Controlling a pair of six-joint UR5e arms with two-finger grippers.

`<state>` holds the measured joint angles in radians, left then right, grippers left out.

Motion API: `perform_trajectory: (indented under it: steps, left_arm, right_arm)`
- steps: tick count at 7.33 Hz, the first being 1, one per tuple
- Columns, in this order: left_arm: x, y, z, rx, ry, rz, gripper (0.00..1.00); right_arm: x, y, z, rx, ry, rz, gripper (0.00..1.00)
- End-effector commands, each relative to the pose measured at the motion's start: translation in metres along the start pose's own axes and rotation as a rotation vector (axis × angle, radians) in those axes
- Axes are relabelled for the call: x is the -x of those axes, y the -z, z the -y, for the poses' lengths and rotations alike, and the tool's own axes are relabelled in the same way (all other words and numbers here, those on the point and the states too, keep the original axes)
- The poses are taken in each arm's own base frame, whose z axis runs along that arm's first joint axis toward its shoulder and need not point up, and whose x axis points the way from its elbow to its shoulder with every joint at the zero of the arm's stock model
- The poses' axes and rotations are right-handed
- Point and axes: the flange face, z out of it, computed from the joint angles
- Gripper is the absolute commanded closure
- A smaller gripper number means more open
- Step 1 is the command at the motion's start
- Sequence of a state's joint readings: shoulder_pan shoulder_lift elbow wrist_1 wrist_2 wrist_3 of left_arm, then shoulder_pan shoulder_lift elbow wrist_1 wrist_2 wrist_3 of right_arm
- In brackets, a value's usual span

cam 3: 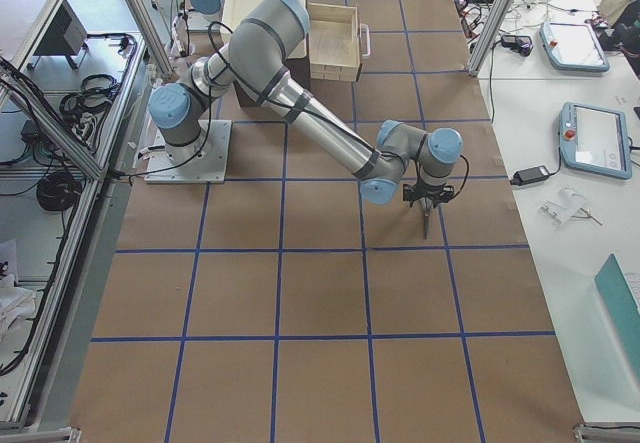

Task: Put scissors in drawer and close it
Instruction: 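Close the right gripper on the scissors handles and lift them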

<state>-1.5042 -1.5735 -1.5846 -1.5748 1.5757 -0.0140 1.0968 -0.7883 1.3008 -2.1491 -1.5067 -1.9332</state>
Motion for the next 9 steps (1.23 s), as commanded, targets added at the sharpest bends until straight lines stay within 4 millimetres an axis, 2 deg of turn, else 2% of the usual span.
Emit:
perform_trajectory:
  steps: [1,2,4,6,7,8,9]
  left_arm:
    - [0.0,0.001,0.0,-0.004,-0.001,0.0,0.0]
    - [0.0,0.001,0.0,-0.001,0.001,0.0,0.0]
    - [-0.001,0.001,-0.001,0.0,-0.001,-0.009,0.0]
    - [-0.001,0.001,0.0,0.0,0.001,-0.01,0.0]
    - [-0.001,0.0,0.0,0.001,0.001,-0.013,0.0]
    - [0.0,0.001,0.0,-0.002,0.001,-0.008,0.0]
    - [0.001,0.002,-0.001,-0.002,0.002,0.0,0.0]
  right_arm:
    - [0.001,-0.002,-0.001,0.013,-0.002,0.008,0.7]
    - [0.001,-0.001,-0.003,0.029,-0.003,0.013,0.82]
    - [0.001,0.012,-0.003,0.038,-0.007,-0.002,0.88]
    - [0.001,0.037,0.001,0.031,-0.008,-0.028,0.9]
    - [0.006,0.059,0.01,0.018,-0.029,-0.008,0.92]
    - [0.012,0.082,0.028,0.009,-0.018,0.011,0.92]
    - [0.019,0.111,0.07,-0.006,0.03,0.046,0.93]
